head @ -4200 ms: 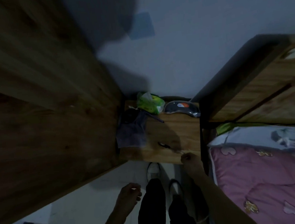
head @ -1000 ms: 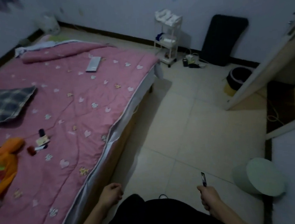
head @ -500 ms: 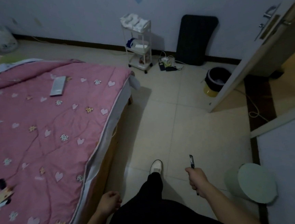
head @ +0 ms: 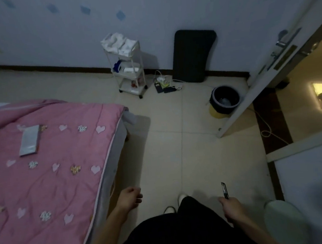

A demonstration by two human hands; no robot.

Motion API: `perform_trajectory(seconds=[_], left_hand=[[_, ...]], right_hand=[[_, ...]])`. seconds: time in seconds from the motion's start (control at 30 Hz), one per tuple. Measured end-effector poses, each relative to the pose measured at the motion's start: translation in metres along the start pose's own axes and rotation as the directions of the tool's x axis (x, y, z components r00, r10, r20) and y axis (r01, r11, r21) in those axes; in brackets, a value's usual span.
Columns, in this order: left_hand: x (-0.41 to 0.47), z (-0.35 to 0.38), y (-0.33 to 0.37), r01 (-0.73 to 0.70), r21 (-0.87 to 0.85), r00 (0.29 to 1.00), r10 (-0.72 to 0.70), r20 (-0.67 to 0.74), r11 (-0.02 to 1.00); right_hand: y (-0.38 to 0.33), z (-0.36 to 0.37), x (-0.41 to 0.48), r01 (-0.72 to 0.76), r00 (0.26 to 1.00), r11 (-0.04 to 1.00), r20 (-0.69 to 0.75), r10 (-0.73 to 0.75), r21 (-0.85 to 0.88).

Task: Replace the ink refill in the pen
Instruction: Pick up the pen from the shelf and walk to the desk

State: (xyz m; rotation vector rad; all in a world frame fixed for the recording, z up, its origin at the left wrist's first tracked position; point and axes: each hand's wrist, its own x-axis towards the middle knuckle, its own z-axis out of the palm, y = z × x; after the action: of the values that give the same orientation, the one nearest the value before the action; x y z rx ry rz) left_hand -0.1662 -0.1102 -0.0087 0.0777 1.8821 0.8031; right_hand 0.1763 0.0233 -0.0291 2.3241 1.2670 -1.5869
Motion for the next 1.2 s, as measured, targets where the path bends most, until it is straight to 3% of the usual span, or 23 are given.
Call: perform_trajectory(seconds=[0.2,0.37,0.57,0.8,0.97,1.2], left_hand=[[0.066,0.018,0.071,0.015,0.059,1.0,-0.016,0.016,0.998],[0.111,0.02,0.121,0.08,0.047,0.995,-0.078,-0.055,0.996],[0.147,0.017,0.193,0.076,-0.125,0.984,-0.095,-0.152,0.989],[0.197,-0.003,0.241,0.122,-0.135,0.958,-0.152,-0.243,0.983],[0.258,-0.024,0.287,0.165,-0.178,0.944,-0.208,-0.254,0.97],[0.348,-0.084,0.417,0.126,-0.241,0.954,-0.184,-0.236,0.962]], right_hand=[[-0.046,-0.019,0.07,-0.143,0.989,0.984,0.059,0.137,0.11],[-0.161,-0.026,0.126,-0.068,0.993,0.998,0.097,0.067,0.013],[-0.344,-0.006,0.161,0.147,0.974,0.972,0.199,-0.111,-0.181],[-0.51,0.046,0.194,0.298,0.913,0.934,0.345,-0.218,-0.199],[-0.599,0.082,0.237,0.32,0.905,0.916,0.364,-0.22,-0.244],[-0.708,0.092,0.288,0.255,0.945,0.892,0.293,-0.147,-0.374]])
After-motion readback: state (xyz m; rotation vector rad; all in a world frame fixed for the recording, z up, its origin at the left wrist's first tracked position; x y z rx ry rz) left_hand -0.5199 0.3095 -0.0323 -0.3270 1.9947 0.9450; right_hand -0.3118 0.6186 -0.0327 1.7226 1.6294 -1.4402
